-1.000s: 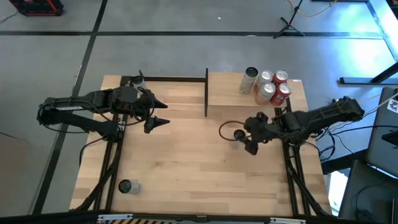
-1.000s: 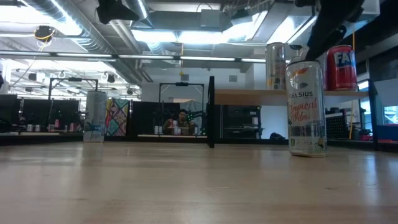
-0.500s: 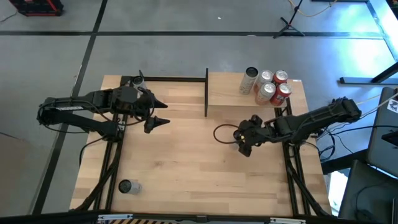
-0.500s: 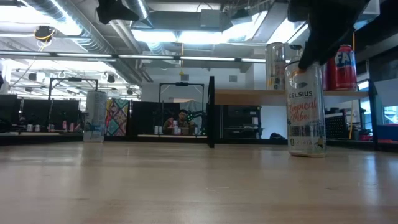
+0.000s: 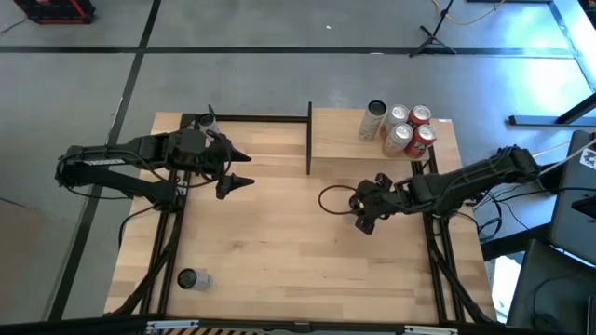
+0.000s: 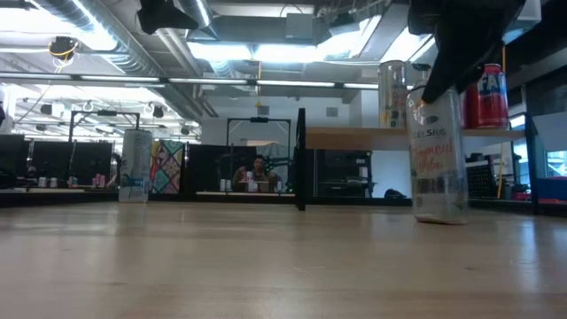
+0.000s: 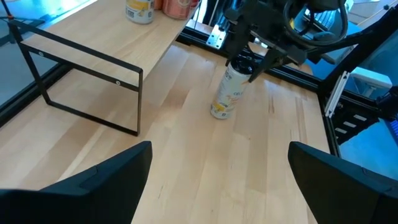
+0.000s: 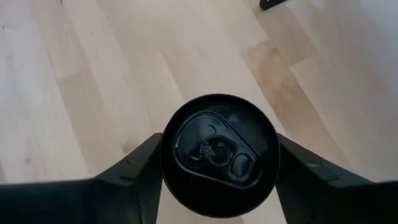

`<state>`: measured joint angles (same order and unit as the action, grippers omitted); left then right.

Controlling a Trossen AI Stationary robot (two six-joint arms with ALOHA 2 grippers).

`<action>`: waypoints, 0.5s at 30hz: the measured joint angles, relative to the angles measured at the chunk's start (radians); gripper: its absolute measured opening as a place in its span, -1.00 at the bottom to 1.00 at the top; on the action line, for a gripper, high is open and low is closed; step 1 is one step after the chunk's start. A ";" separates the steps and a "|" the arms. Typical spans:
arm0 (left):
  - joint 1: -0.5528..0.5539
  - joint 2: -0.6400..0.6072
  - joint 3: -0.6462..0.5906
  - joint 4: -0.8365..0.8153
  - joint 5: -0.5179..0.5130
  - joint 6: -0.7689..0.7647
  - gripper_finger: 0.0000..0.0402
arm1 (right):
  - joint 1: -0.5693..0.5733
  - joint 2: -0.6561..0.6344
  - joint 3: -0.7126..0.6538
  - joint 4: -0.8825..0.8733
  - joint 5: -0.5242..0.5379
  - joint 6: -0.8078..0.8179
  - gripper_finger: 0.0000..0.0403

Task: Place canned beverage on shelf
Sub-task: Put the white yellow soda can on the shelf aligned with the other white yellow soda can

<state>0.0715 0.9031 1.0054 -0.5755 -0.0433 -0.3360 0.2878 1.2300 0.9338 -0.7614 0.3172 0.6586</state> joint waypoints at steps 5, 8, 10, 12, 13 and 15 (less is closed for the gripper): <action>0.000 0.000 0.000 0.000 0.000 0.000 0.86 | 0.000 -0.002 0.125 -0.086 0.007 -0.041 0.09; 0.000 0.000 0.000 0.000 0.000 0.000 0.86 | -0.005 -0.003 0.222 -0.171 0.008 -0.069 0.09; 0.000 0.000 0.000 0.001 0.000 0.000 0.86 | -0.021 -0.002 0.292 -0.204 0.000 -0.087 0.09; 0.000 0.000 0.000 0.007 0.000 0.000 0.86 | -0.040 -0.002 0.377 -0.234 0.004 -0.099 0.09; 0.000 0.000 0.000 0.011 0.000 0.000 0.86 | -0.051 -0.004 0.417 -0.257 0.005 -0.120 0.09; 0.000 0.000 0.000 0.020 0.000 0.000 0.86 | -0.078 -0.004 0.491 -0.298 0.004 -0.165 0.09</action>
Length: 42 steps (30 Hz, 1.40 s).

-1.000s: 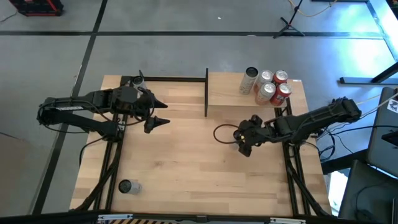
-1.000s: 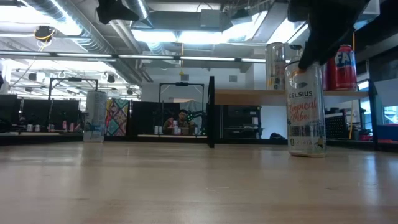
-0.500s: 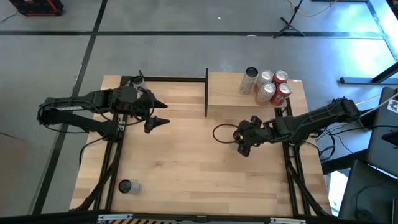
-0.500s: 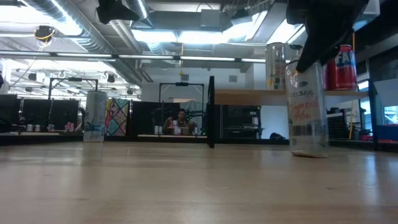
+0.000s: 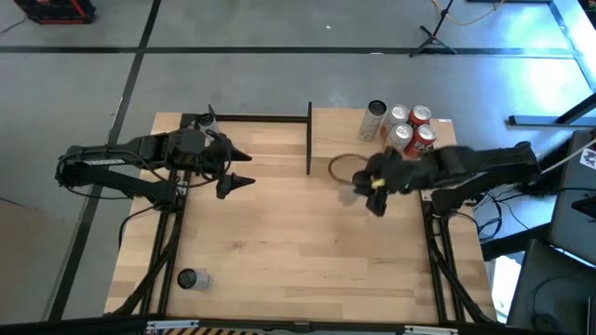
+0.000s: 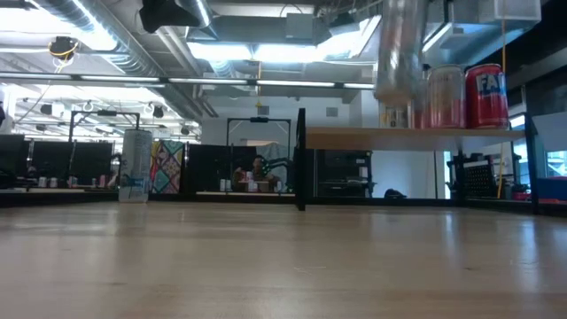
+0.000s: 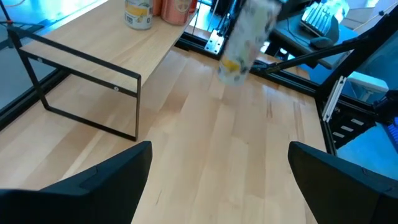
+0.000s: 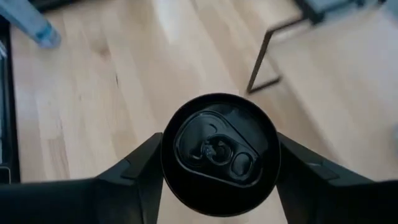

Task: Place canned beverage on shelf
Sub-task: Put the white yellow soda can on the shelf aligned with the other white yellow soda can

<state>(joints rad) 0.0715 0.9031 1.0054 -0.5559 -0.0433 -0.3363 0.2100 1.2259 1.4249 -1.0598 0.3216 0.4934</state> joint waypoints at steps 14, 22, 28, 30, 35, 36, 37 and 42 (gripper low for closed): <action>0.000 0.000 0.000 0.022 0.000 0.000 0.86 | -0.312 0.009 0.315 -0.233 -0.079 -0.334 0.09; 0.000 0.000 0.000 0.022 0.000 0.000 0.86 | -0.463 0.034 0.315 -0.288 -0.211 -0.471 0.09; 0.000 0.000 0.000 0.022 0.000 0.000 0.86 | -0.546 0.065 0.316 -0.296 -0.277 -0.578 0.09; 0.000 0.000 0.000 0.022 0.000 0.000 0.86 | -0.576 0.071 0.316 -0.298 -0.296 -0.612 0.09; 0.000 0.000 0.000 0.024 0.000 -0.001 0.86 | -0.654 0.075 0.316 -0.298 -0.328 -0.684 0.09; 0.000 0.000 0.000 0.024 0.000 -0.001 0.86 | -0.670 0.075 0.316 -0.300 -0.345 -0.687 0.09; 0.000 0.000 0.000 0.024 0.000 -0.001 0.86 | -0.684 0.075 0.316 -0.298 -0.365 -0.691 0.09; 0.000 0.000 0.000 0.027 0.000 -0.002 0.86 | -0.730 0.075 0.315 -0.299 -0.416 -0.736 0.09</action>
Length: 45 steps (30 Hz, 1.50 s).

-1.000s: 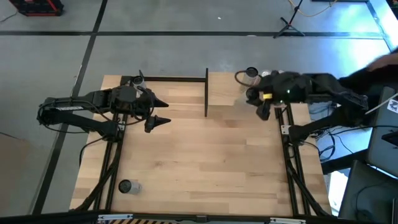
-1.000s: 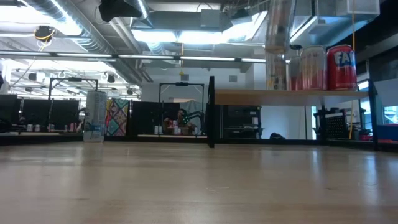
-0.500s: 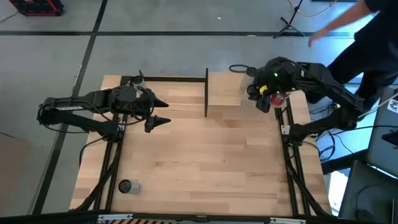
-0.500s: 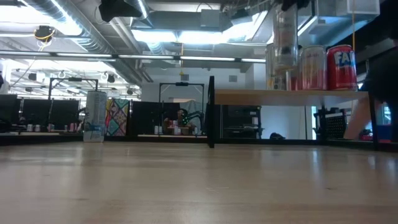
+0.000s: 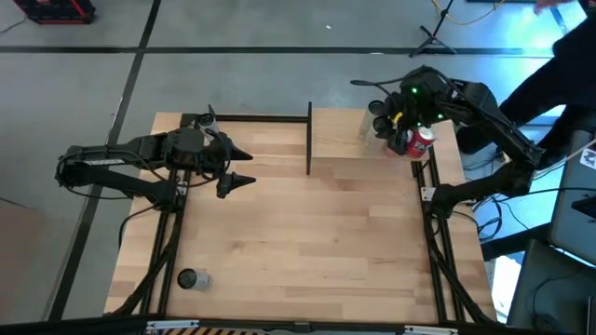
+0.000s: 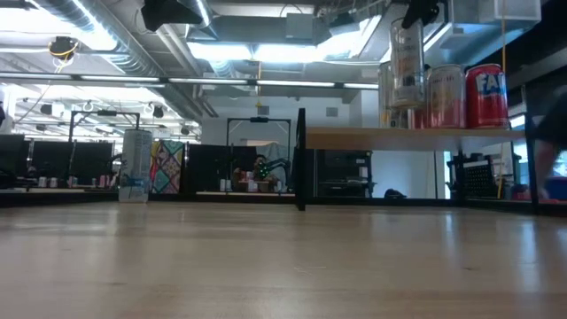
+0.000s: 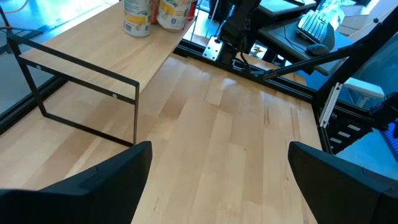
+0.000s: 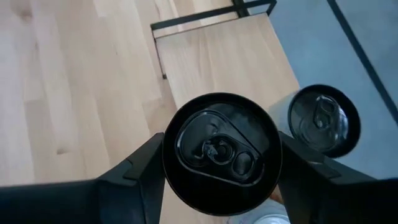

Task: Place canned beverage on shelf
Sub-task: Put the white yellow soda can on the shelf aligned with the other white yellow soda can

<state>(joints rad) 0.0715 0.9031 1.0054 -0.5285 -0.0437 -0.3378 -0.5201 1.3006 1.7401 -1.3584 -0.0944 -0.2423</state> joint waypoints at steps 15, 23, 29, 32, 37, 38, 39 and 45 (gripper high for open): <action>0.000 0.000 0.000 -0.001 -0.001 0.000 0.86 | -0.063 -0.044 -0.120 0.042 -0.056 -0.022 0.09; 0.000 0.000 0.000 -0.001 -0.052 0.000 0.86 | -0.064 -0.101 -0.227 0.120 -0.040 0.002 0.09; 0.000 0.000 0.000 -0.001 -0.054 0.001 0.86 | -0.064 -0.098 -0.265 0.159 -0.041 0.001 0.09; 0.000 0.000 0.000 -0.001 -0.053 0.001 0.86 | -0.064 -0.097 -0.274 0.186 -0.044 0.004 0.09; 0.000 0.000 0.000 -0.001 -0.052 0.001 0.86 | -0.064 -0.097 -0.274 0.186 -0.029 0.010 0.09; 0.000 0.000 0.000 -0.001 -0.052 0.001 0.86 | -0.064 -0.097 -0.274 0.185 -0.025 0.010 0.09; 0.000 0.000 0.000 -0.001 -0.052 0.001 0.86 | -0.063 -0.097 -0.274 0.185 -0.019 0.011 0.09; 0.000 0.000 0.000 -0.001 -0.052 0.001 0.86 | -0.064 -0.097 -0.275 0.187 0.017 0.027 0.32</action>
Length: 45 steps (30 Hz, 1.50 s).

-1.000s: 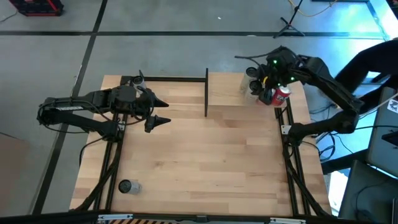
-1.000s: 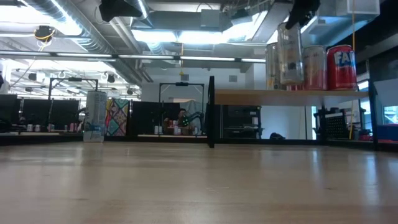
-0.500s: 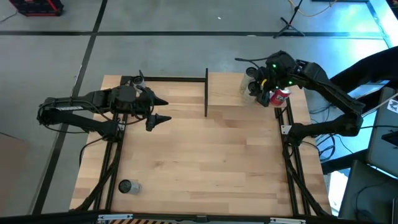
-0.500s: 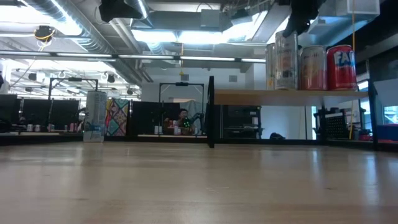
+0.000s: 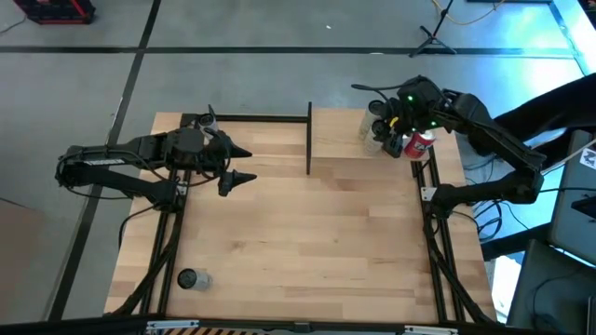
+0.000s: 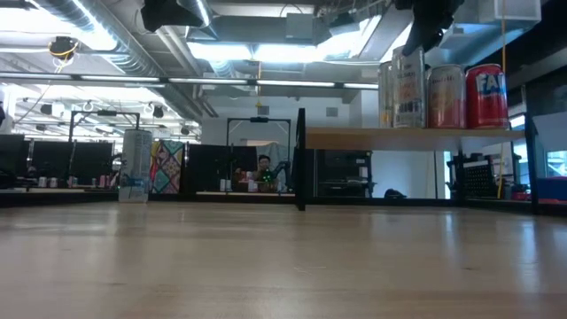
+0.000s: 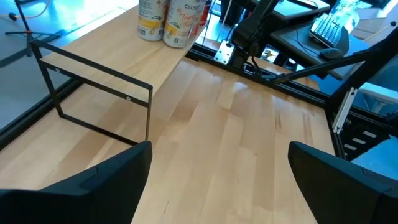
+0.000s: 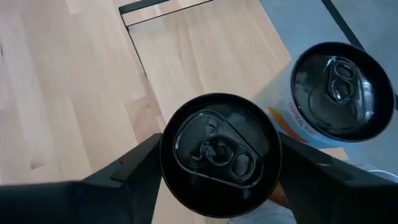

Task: Place canned beverage on shelf
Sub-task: Put the white yellow soda can on the shelf aligned with the other white yellow soda can, then put the top white blue soda can on the shelf

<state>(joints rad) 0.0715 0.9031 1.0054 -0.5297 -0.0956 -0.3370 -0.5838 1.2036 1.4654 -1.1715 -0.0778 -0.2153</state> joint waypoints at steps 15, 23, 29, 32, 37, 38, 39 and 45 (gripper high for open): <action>0.000 0.000 0.000 0.000 0.008 0.000 0.86 | 0.001 0.002 -0.002 0.008 0.024 0.001 0.40; 0.000 0.000 0.000 0.004 0.008 -0.001 0.86 | 0.000 0.002 -0.002 0.012 0.043 0.000 0.57; 0.000 0.000 0.000 0.025 0.008 0.000 0.86 | 0.001 0.000 0.009 0.015 0.043 -0.002 0.62; 0.000 0.000 0.000 0.027 0.008 0.000 0.86 | 0.000 -0.001 0.040 0.016 0.044 -0.019 0.62; 0.000 0.000 0.000 0.027 0.008 -0.001 0.86 | 0.001 -0.002 0.081 -0.007 0.044 -0.025 0.62; 0.000 0.000 0.000 0.027 0.008 -0.001 0.86 | 0.001 -0.002 0.090 -0.018 0.044 -0.025 0.62; 0.000 0.000 0.000 0.027 0.008 0.000 0.86 | 0.000 -0.002 0.100 -0.023 0.044 -0.025 0.62; 0.000 0.000 0.000 0.027 0.011 -0.027 0.86 | 0.001 -0.002 0.196 -0.013 0.019 0.067 0.62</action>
<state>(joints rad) 0.0719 0.9031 1.0054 -0.5030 -0.0846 -0.3637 -0.5827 1.2014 1.6614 -1.1846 -0.0591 -0.1484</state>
